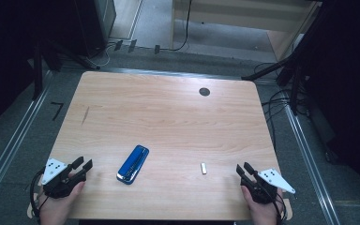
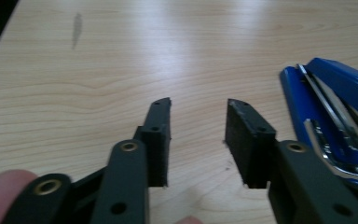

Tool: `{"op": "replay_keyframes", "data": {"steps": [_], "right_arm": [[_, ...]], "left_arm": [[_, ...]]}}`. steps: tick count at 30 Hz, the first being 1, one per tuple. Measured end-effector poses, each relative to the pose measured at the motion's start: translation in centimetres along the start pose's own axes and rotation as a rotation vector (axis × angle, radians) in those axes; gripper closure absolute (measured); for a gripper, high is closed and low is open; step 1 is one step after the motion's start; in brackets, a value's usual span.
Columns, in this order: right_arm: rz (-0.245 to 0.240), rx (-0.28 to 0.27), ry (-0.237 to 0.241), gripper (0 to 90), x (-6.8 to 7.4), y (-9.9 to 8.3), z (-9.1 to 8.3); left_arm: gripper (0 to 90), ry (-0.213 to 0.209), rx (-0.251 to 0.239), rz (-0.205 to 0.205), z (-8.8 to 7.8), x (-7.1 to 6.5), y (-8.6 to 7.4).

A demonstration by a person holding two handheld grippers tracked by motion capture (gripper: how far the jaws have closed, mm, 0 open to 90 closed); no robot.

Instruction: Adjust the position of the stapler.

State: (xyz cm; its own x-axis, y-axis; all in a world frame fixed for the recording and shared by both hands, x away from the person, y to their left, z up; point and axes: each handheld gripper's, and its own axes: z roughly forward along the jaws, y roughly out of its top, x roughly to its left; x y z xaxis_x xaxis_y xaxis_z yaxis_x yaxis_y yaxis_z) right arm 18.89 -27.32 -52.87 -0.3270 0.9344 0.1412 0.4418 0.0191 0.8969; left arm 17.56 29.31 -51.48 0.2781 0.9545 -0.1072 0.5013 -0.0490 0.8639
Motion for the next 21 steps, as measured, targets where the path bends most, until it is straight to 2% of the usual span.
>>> {"op": "replay_keyframes", "data": {"steps": [4,9,12,15,18,21], "right_arm": [[-0.019,0.001,0.049,78.8,1.4,0.3,0.1],[-0.026,-0.009,0.078,82.9,2.6,0.4,0.0],[-0.014,0.001,0.100,85.7,3.2,0.4,0.2],[-0.021,0.011,0.118,88.2,3.9,0.4,0.3],[-0.039,0.010,0.134,89.9,4.7,0.5,0.4],[-0.045,0.013,0.146,90.0,5.2,0.5,0.4]], "left_arm": [[79.3,-0.042,0.036,-0.004,0.5,-0.8,-0.1],[88.1,-0.105,0.071,0.028,1.0,-2.1,-0.1],[90.0,-0.124,0.100,0.041,1.4,-2.8,-0.2],[90.0,-0.138,0.117,0.049,1.7,-3.3,-0.2],[90.0,-0.170,0.138,0.060,2.0,-4.1,-0.3],[90.0,-0.179,0.148,0.064,2.1,-4.3,-0.4]]}}
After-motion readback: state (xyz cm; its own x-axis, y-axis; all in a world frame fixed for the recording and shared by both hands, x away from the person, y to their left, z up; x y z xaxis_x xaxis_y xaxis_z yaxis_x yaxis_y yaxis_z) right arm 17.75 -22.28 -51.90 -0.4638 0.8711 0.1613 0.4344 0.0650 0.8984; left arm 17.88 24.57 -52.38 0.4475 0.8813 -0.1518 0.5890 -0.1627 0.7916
